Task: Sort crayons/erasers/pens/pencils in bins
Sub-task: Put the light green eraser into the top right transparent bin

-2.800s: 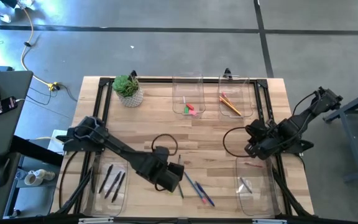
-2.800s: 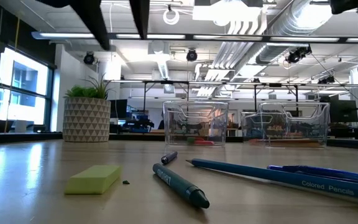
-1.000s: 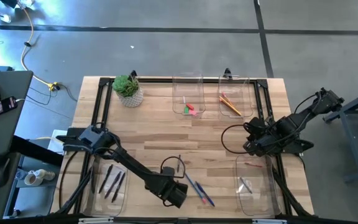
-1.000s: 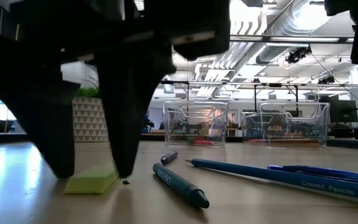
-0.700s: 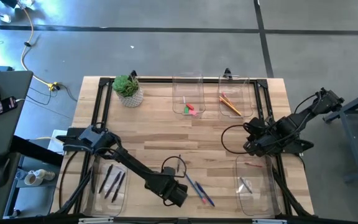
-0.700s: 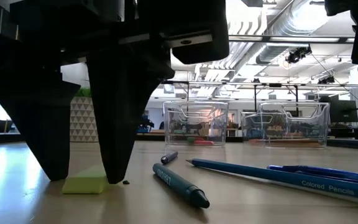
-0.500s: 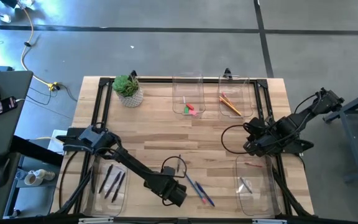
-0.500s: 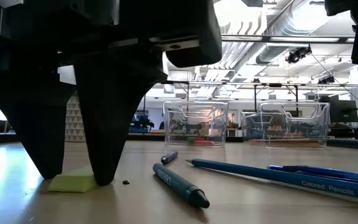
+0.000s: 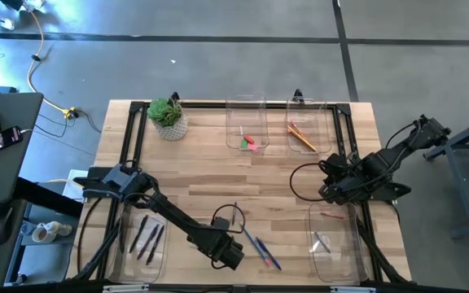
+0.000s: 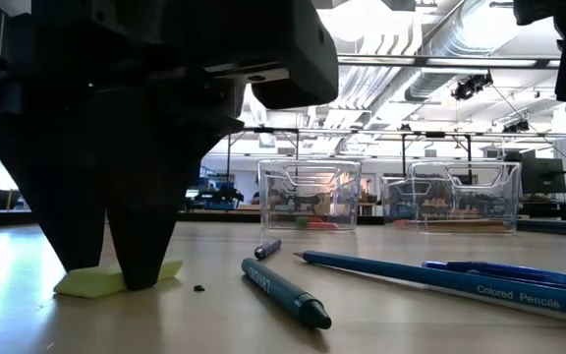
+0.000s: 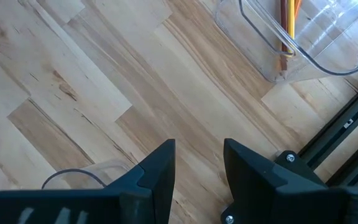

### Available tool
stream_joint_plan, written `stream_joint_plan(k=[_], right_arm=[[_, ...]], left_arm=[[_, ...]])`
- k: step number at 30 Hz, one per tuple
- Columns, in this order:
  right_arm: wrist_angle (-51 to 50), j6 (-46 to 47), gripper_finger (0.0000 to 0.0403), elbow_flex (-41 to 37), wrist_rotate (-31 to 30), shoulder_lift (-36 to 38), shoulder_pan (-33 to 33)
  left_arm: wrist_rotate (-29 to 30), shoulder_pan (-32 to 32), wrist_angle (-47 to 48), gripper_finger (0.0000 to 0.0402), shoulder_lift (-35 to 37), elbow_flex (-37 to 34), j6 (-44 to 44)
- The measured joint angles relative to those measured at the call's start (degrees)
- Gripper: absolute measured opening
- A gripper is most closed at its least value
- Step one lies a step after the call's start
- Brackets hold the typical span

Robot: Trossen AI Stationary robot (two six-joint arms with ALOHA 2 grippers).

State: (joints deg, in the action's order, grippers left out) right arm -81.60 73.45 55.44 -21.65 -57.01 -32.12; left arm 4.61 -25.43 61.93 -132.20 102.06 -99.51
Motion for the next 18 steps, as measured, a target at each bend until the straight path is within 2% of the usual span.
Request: stream_joint_plan(k=[10,18], right_arm=[[1.44,0.37,0.0129,0.0,0.05,0.0,0.0],[4.97,1.07,0.0129,0.0,0.24,0.0,-0.02]], left_arm=[[0.82,0.0,-0.2,0.0063,0.01,-0.07,4.61],[1.43,-0.5,-0.43,0.0046,0.66,-0.15,8.67]])
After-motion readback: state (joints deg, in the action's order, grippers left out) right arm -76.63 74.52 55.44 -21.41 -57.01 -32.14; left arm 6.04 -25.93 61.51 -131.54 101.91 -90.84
